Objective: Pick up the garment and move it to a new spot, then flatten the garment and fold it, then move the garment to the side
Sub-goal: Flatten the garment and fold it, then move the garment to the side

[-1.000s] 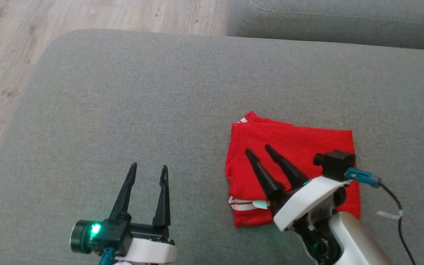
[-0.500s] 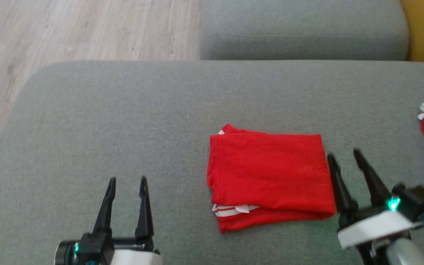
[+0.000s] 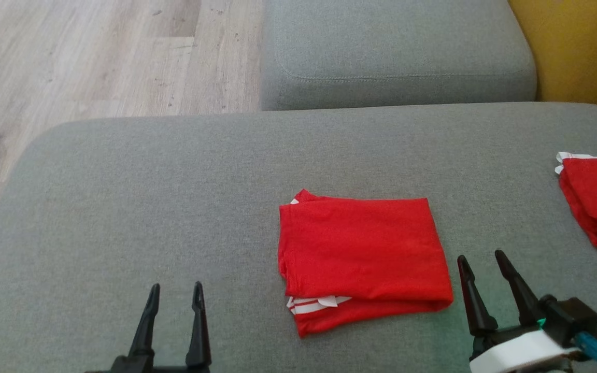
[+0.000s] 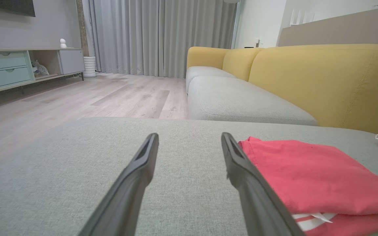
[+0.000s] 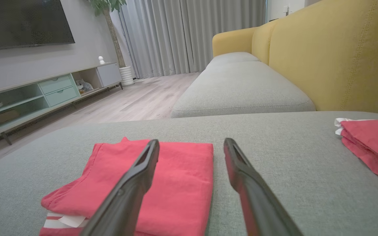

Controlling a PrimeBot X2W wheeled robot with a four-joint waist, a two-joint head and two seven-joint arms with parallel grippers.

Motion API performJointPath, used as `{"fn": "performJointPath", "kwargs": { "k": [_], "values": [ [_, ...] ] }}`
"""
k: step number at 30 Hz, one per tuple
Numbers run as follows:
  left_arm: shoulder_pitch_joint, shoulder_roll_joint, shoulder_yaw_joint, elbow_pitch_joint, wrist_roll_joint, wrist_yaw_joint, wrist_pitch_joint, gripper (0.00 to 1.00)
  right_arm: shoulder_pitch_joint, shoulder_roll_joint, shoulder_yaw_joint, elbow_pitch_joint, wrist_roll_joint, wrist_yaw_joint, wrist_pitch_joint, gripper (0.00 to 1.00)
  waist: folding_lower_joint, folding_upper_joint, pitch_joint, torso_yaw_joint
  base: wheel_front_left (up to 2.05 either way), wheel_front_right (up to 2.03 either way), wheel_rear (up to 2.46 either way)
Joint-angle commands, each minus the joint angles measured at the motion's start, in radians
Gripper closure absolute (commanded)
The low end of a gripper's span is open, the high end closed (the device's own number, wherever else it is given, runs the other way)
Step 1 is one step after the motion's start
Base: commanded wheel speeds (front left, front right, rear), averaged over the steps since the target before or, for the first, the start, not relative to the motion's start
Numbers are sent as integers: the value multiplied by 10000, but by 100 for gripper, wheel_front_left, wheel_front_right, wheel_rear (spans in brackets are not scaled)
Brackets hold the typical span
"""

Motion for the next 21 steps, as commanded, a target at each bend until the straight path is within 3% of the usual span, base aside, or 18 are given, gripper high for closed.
{"fn": "performJointPath", "kwargs": {
  "k": [1, 21],
  "values": [
    [-176, -37, 436, -276, 45, -33, -95, 0, -166, -24, 140, -302, -92, -7, -135, 0, 0, 0, -23, 1, 0, 0, 0],
    [-13, -85, 604, -268, 23, -416, -95, 0, 32, 328, 94, 10, -410, -7, -137, 0, 0, 0, -122, -63, 0, 0, 0]
  ]
}}
